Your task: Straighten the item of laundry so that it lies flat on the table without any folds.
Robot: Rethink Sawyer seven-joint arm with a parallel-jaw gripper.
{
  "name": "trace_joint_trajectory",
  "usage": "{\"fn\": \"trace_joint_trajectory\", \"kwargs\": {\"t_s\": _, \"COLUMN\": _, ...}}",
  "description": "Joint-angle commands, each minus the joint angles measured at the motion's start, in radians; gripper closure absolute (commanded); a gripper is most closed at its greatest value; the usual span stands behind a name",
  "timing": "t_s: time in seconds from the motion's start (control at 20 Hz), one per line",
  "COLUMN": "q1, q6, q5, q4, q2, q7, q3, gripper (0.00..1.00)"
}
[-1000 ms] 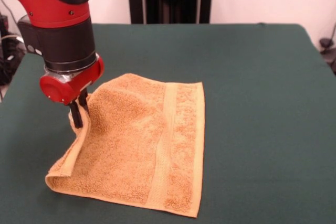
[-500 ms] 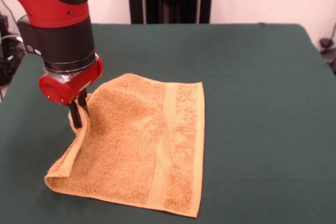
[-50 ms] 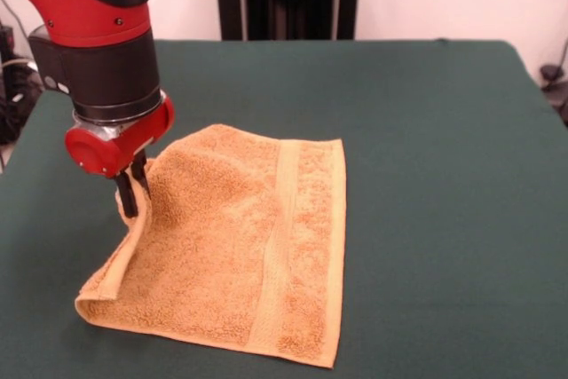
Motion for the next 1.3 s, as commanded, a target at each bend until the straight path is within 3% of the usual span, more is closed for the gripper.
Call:
{"fn": "trace_joint_trajectory", "kwargs": {"t_s": 0.05, "q1": 0.056, "q6": 0.104, "q5": 0.016, "q4": 0.007, "q2": 0.074, "q7": -0.130, "q3": 0.031, "gripper": 1.00}}
{"fn": "trace_joint_trajectory", "kwargs": {"t_s": 0.35, "q1": 0.050, "q6": 0.092, "q5": 0.012, "q4": 0.013, "q2": 0.073, "q7": -0.164, "q3": 0.049, "gripper": 1.00}}
{"fn": "trace_joint_trajectory", "kwargs": {"t_s": 1.3, "q1": 0.062, "q6": 0.078, "q5": 0.015, "q4": 0.002, "q2": 0.067, "q7": -0.100, "q3": 0.031, "gripper": 1.00}}
